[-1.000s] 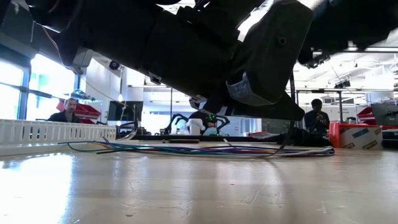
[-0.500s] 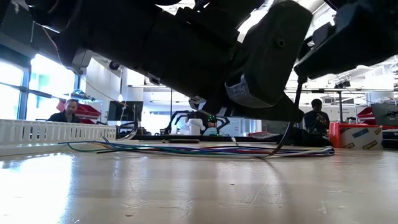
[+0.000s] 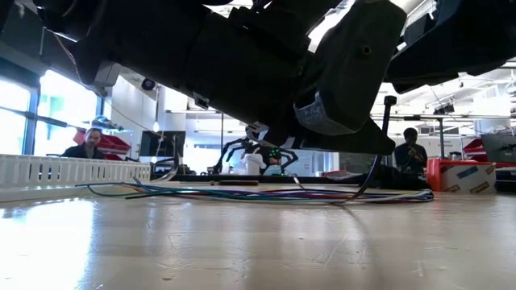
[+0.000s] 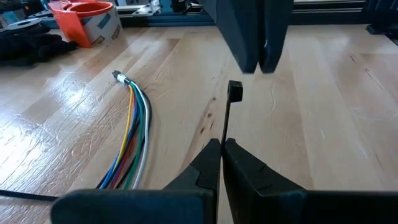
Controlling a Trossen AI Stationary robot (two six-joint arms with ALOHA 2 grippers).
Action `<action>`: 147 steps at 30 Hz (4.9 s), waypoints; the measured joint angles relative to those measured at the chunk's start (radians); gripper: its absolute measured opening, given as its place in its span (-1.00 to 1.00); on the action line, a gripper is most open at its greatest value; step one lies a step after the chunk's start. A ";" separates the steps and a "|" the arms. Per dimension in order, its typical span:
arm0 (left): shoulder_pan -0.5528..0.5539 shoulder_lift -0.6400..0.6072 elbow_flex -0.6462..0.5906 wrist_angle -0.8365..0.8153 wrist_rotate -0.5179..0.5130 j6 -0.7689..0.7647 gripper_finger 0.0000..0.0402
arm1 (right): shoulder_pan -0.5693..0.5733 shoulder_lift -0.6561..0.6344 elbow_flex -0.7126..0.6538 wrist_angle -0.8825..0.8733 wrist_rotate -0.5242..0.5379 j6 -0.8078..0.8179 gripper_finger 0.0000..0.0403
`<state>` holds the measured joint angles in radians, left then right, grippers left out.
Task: Ziptie cables
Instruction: Wrap the black zip tie around the cable
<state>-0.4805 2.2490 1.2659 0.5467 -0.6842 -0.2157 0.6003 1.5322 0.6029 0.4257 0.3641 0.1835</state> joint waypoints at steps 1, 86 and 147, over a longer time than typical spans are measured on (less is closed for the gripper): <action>-0.001 0.000 0.000 0.003 0.000 0.000 -1.00 | 0.000 0.000 0.000 0.000 0.000 0.000 -1.00; -0.080 0.001 -0.053 0.105 -0.189 -0.169 -1.00 | -0.170 0.403 -0.133 0.696 0.188 -0.583 -1.00; -0.043 -0.005 -0.257 0.520 0.208 -0.316 -1.00 | -0.004 0.402 0.097 0.350 0.376 -0.996 -1.00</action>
<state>-0.5240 2.2444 1.0084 1.0664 -0.4763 -0.5316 0.5961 1.9343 0.7002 0.7755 0.7401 -0.8127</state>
